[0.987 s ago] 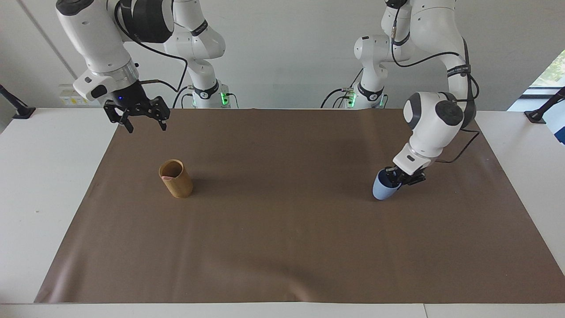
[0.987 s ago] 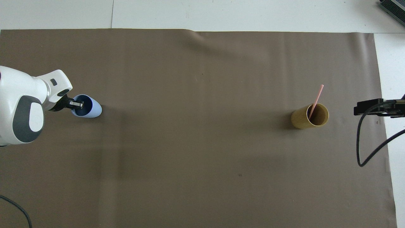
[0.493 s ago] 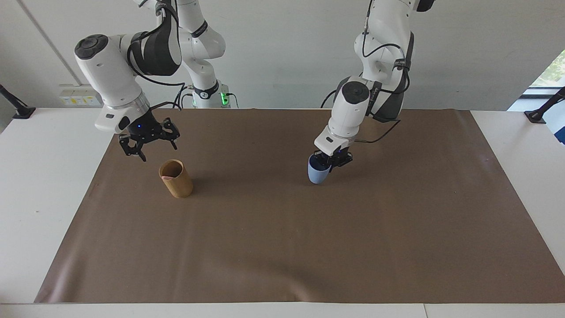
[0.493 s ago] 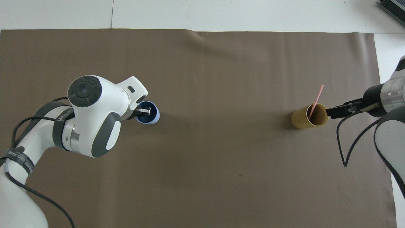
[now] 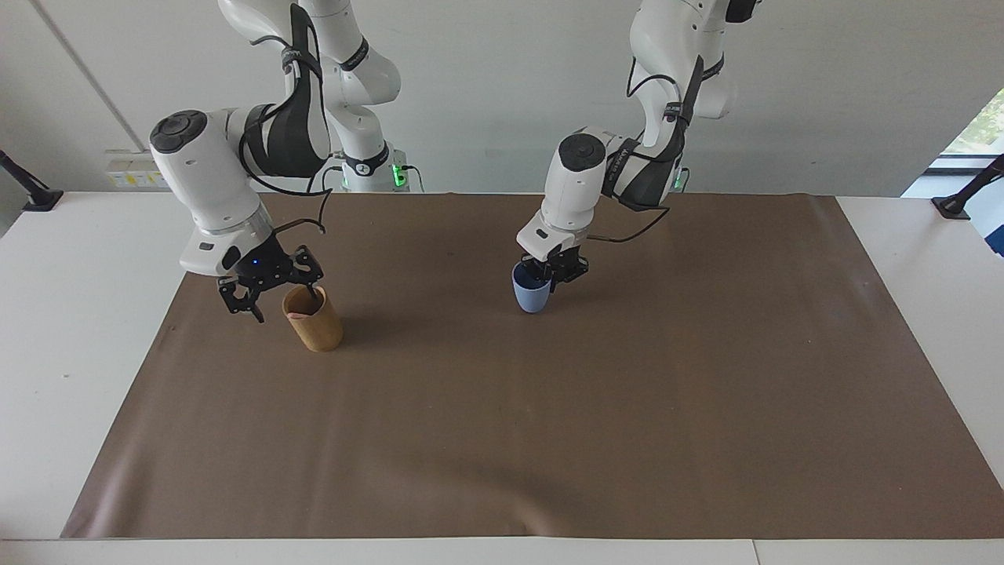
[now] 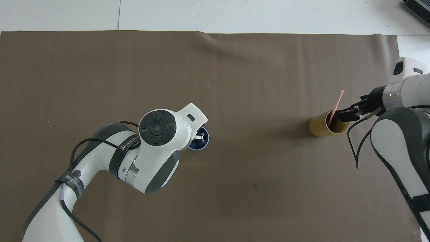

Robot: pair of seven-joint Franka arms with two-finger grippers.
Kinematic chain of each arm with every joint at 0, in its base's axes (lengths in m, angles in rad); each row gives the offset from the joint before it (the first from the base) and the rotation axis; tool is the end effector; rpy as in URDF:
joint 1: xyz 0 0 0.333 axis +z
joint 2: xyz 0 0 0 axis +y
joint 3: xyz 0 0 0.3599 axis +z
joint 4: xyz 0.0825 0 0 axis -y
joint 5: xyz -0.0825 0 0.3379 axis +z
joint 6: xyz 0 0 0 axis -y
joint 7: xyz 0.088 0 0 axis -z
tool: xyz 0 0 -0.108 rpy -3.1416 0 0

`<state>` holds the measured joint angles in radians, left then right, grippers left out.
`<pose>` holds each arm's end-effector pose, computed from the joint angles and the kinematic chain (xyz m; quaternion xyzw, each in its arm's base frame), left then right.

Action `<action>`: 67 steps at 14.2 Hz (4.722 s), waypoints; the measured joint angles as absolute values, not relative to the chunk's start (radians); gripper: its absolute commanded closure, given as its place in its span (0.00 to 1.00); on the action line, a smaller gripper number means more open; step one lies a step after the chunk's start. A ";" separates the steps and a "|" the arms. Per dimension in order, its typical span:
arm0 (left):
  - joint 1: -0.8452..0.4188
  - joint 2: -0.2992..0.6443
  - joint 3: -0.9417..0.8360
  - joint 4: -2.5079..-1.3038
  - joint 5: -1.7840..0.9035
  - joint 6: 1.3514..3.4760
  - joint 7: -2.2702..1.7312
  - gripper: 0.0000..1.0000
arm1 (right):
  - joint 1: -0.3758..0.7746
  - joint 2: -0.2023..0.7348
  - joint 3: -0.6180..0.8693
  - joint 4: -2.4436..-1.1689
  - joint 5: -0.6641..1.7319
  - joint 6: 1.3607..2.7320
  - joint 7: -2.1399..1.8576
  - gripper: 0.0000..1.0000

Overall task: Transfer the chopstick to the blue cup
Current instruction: 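Stand the blue cup upright with the left gripper while the right gripper reaches the straw, then release the blue cup and withdraw the left gripper while the right gripper grasps the straw, then lift the pink straw out of the yellow cup with the right gripper, then carry the straw with the right gripper over the blue cup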

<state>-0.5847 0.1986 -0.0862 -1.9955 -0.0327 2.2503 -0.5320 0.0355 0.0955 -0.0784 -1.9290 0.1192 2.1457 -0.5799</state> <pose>0.4462 -0.3519 0.4368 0.9977 -0.0584 0.0113 0.0338 0.5566 -0.0173 0.5133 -0.9685 -0.2365 -0.0725 0.0272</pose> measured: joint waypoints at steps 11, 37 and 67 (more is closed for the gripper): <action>-0.480 0.034 -0.056 -1.966 -0.033 2.081 -0.447 0.00 | 0.061 0.101 -0.080 -1.933 0.133 2.160 -0.580 0.76; -0.079 -0.069 -0.057 -1.508 -0.023 1.381 0.042 0.00 | -0.015 -0.031 -0.098 -1.861 0.270 1.978 -0.577 1.00; -0.079 -0.069 -0.055 -1.508 -0.023 1.401 0.041 0.00 | 0.659 0.080 -0.031 -1.728 -0.032 2.217 0.607 1.00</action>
<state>-0.0794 -0.0688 -0.0553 -1.5080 -0.0228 1.4011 0.0414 0.6594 0.0800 -0.0311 -1.7278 -0.0319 2.2165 0.6065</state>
